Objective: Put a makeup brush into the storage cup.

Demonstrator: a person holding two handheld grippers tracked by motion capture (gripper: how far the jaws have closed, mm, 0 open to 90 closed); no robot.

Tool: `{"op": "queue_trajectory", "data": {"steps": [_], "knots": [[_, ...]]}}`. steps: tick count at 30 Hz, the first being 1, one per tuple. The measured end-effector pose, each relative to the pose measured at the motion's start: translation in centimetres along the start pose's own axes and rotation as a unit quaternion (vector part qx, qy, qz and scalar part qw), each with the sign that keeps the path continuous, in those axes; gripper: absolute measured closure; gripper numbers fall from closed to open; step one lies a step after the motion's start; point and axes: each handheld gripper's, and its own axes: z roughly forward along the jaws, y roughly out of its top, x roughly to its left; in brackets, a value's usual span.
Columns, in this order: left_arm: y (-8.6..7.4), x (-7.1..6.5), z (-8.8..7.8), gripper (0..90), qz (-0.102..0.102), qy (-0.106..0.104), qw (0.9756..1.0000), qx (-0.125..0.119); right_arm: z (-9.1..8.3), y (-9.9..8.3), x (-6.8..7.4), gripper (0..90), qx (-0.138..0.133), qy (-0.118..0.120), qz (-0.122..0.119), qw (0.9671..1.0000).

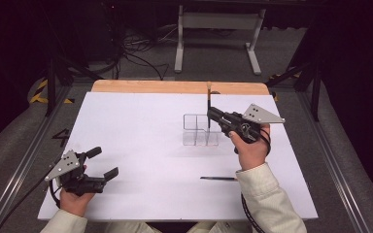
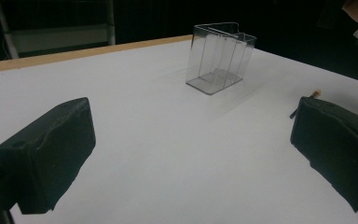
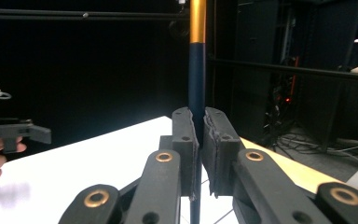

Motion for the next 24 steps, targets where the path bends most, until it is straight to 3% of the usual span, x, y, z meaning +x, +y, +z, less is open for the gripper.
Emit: {"op": "queue_trajectory", "data": {"steps": [9, 19, 24], "knots": [[-0.1, -0.1, -0.4, 0.6, 0.0, 0.005, 1.0, -0.001, -0.1, 0.0, -1.0, 83.7, -0.012, -0.022, -0.007, 0.9997], [-0.1, -0.1, -0.5, 0.6, 0.0, 0.007, 1.0, 0.001, -0.2, 0.0, -2.6, 83.7, -0.025, -0.051, 0.009, 0.9984], [-0.1, 0.0, -0.5, 0.6, 0.0, 0.008, 1.0, -0.001, 0.1, 0.0, -3.3, 83.7, -0.017, -0.059, 0.005, 0.9981]]}}
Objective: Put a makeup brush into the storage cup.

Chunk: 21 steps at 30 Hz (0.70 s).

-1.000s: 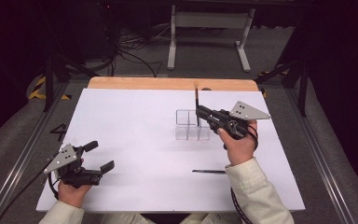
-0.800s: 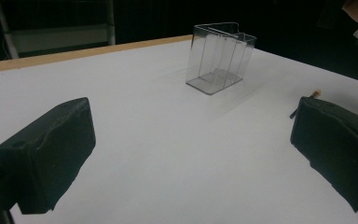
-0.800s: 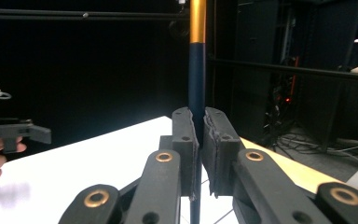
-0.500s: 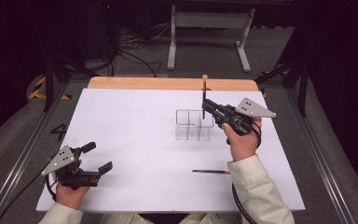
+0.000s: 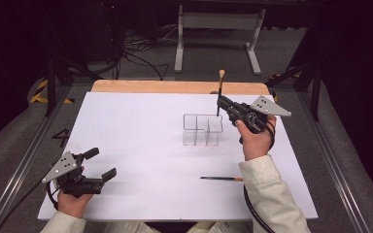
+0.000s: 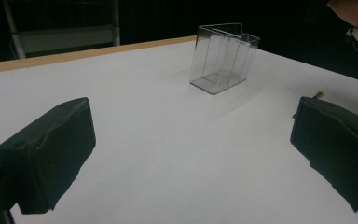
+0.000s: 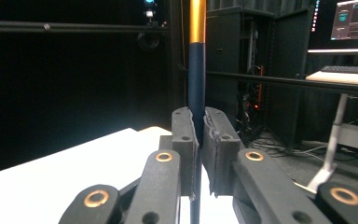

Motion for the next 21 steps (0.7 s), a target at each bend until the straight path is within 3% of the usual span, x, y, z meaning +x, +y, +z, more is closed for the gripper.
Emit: {"op": "queue_trajectory", "data": {"steps": [16, 21], "knots": [[0.0, 0.0, 0.2, 0.6, 0.0, -0.003, 1.0, 0.001, 1.4, -0.4, -1.5, 83.7, 0.003, -0.022, 0.012, 0.9997], [0.0, 0.0, 0.2, 0.6, 0.001, -0.003, 1.0, 0.002, 1.9, -1.2, -1.4, 83.7, 0.006, -0.017, 0.019, 0.9997]]}}
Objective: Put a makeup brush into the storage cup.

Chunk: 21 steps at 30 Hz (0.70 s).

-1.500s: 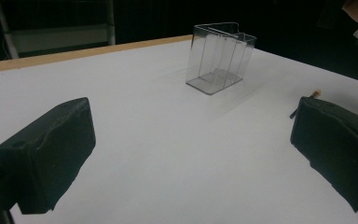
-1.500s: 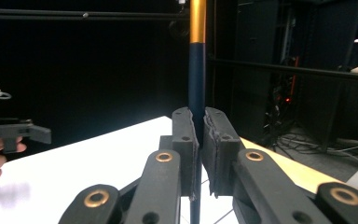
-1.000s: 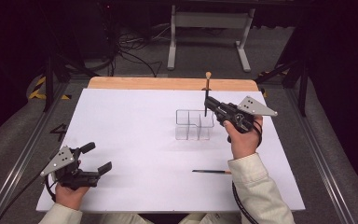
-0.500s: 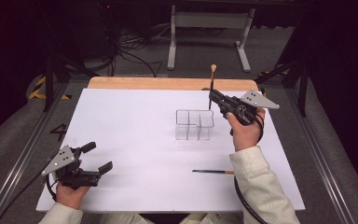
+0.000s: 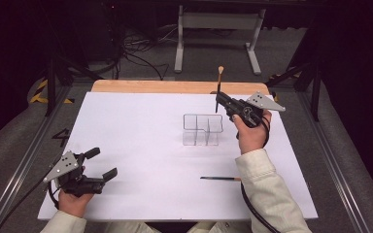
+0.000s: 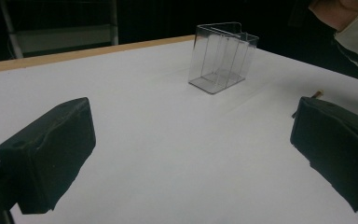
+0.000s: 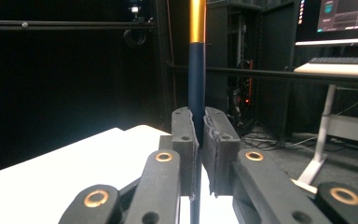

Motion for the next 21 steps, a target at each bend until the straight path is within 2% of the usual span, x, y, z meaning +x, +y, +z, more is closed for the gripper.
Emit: {"op": "queue_trajectory", "data": {"steps": [21], "knots": [[0.0, 0.1, 0.1, 0.6, -0.002, 0.0, 1.0, -0.001, 1.6, -2.7, 0.8, 83.7, 0.02, 0.023, 0.017, 0.9994]]}}
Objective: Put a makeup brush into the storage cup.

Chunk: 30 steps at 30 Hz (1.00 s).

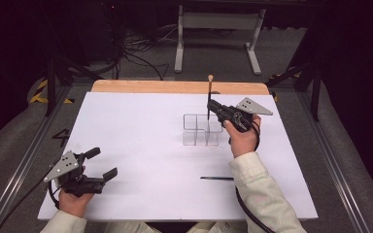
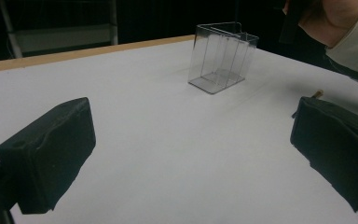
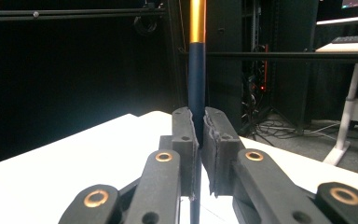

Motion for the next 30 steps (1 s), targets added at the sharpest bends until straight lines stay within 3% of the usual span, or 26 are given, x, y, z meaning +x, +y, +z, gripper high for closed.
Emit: {"op": "queue_trajectory", "data": {"steps": [10, 30], "knots": [[0.0, 0.0, 0.0, 0.6, 0.002, 0.0, 1.0, 0.0, 0.8, -1.2, 0.2, 83.7, 0.021, 0.013, 0.004, 0.9997], [0.1, 0.0, 0.1, 0.6, 0.001, -0.002, 1.0, 0.001, 1.2, -2.7, 0.4, 83.6, 0.069, 0.015, 0.022, 0.9972]]}}
